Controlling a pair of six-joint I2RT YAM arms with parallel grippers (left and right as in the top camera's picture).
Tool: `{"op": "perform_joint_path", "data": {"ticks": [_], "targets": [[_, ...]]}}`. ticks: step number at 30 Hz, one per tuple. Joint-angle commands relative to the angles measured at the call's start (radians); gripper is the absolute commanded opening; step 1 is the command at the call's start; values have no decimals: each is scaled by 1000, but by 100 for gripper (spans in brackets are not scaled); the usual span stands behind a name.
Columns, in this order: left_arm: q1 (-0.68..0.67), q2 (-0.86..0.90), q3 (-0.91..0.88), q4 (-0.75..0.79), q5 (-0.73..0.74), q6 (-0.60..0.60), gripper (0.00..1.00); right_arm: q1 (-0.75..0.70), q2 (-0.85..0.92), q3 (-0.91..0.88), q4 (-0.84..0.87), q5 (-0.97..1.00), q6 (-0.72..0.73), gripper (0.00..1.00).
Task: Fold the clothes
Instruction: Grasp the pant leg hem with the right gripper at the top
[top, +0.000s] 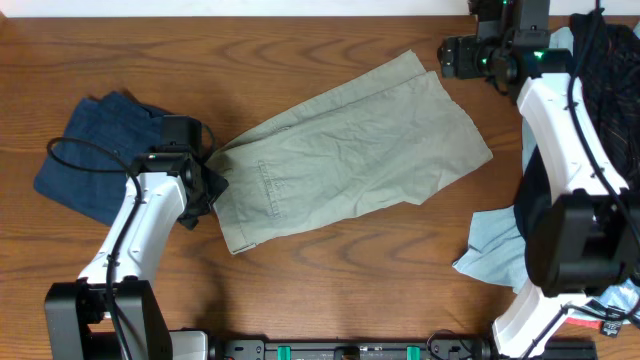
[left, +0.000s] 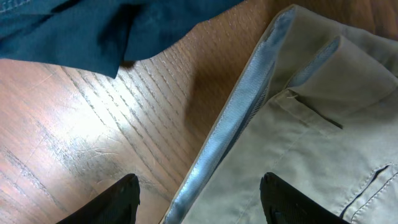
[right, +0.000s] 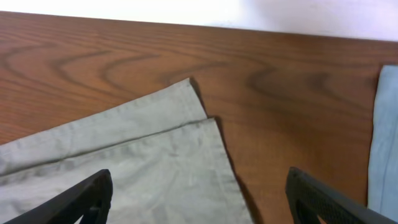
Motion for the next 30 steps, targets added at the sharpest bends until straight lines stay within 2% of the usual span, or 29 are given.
{"op": "perform_joint_path", "data": {"ticks": [1, 9, 18, 22, 26, 30], "targets": [[0, 5, 4, 0, -1, 19, 64, 3, 112, 5, 36, 4, -70, 88], [0, 5, 4, 0, -1, 19, 64, 15, 294, 5, 243, 11, -66, 94], [0, 5, 4, 0, -1, 19, 64, 27, 418, 5, 354, 15, -39, 85], [0, 5, 4, 0, -1, 19, 64, 33, 435, 5, 363, 20, -39, 77], [0, 5, 4, 0, -1, 19, 64, 32, 435, 5, 368, 31, -38, 63], [0, 5, 4, 0, -1, 19, 64, 32, 435, 5, 365, 31, -15, 35]]}}
